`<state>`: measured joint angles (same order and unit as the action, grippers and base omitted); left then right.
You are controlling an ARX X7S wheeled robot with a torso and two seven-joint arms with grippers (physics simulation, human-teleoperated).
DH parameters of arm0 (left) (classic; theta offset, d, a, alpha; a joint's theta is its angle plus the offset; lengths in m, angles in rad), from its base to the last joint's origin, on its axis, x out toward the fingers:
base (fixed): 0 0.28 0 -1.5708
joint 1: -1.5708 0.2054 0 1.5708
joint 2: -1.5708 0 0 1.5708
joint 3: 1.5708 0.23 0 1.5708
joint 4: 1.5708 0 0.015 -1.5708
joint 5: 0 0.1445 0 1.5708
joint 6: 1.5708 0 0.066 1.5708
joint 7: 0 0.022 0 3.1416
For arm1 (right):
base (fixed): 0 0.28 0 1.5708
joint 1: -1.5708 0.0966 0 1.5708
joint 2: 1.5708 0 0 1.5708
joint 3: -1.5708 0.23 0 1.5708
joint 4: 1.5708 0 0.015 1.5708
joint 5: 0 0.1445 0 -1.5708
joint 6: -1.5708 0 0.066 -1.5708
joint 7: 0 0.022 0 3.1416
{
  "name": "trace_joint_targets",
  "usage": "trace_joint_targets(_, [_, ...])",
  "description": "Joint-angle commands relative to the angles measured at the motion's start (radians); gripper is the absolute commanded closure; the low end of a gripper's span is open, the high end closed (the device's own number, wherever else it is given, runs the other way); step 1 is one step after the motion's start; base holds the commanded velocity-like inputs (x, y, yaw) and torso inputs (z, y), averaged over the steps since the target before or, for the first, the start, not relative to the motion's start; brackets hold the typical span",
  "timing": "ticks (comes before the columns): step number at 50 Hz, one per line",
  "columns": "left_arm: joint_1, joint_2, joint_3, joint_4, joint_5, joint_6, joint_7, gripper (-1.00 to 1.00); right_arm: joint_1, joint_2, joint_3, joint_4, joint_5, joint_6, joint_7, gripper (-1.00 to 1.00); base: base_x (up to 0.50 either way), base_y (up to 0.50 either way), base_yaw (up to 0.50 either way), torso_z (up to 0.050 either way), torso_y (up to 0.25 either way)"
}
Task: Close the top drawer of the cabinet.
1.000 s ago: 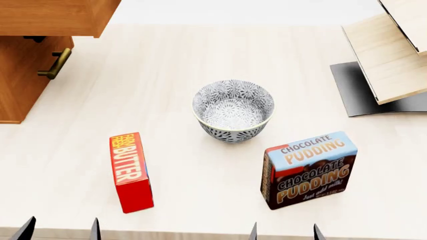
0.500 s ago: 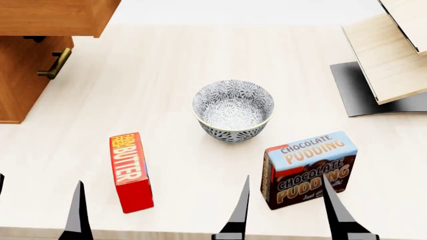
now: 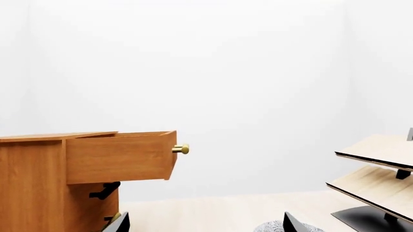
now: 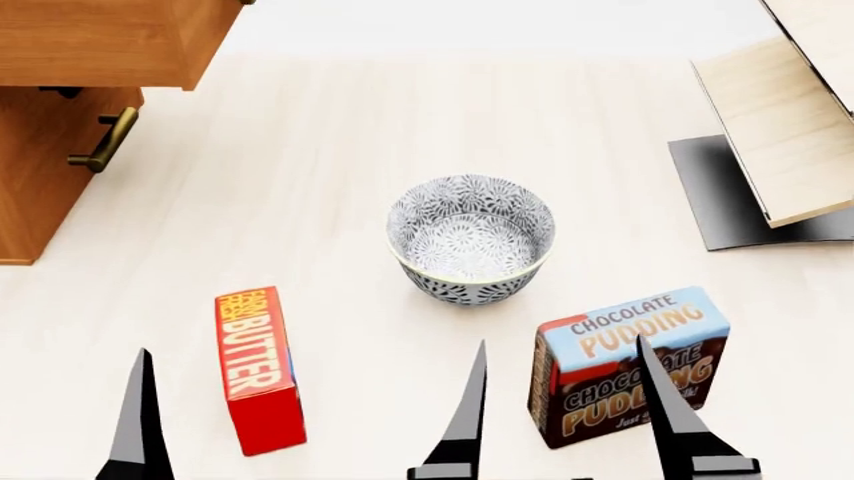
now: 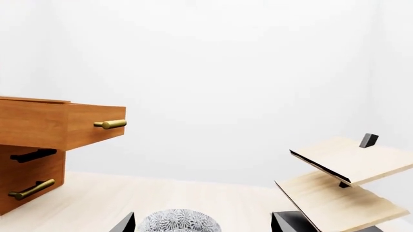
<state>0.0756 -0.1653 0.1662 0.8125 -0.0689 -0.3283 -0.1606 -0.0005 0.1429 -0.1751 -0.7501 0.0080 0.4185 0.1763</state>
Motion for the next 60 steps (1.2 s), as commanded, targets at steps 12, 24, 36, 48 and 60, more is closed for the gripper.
trace_joint_targets(12, [-0.001, -0.019, 0.01, 0.016, -0.01, -0.007, -0.022, -1.0, 0.005, 0.023, -0.01, -0.028, 0.025, 0.024, 0.012, -1.0, 0.5, 0.07, 0.0, 0.0, 0.0])
trace_joint_targets(24, [-0.002, -0.026, 0.022, 0.014, -0.015, -0.002, -0.03, -1.0, 0.008, 0.027, -0.005, -0.043, 0.045, 0.033, 0.022, -1.0, 0.5, 0.07, 0.0, 0.0, 0.0])
trace_joint_targets(36, [-0.004, -0.035, 0.026, 0.023, -0.021, -0.008, -0.039, -1.0, 0.007, 0.027, -0.001, -0.043, 0.072, 0.022, 0.028, -1.0, 0.5, 0.08, 0.0, 0.0, 0.001])
trace_joint_targets(48, [-0.005, -0.043, 0.031, 0.031, -0.027, -0.012, -0.048, -1.0, 0.008, 0.033, -0.008, -0.039, 0.081, 0.014, 0.036, -1.0, 0.04, 0.01, 0.0, 0.0, 0.0])
trace_joint_targets(60, [-0.078, -0.044, 0.045, 0.076, -0.043, -0.109, -0.056, -1.0, 0.009, 0.04, -0.011, -0.038, 0.091, 0.014, 0.045, -1.0, 0.0, 0.0, 0.0, 0.0, 0.0])
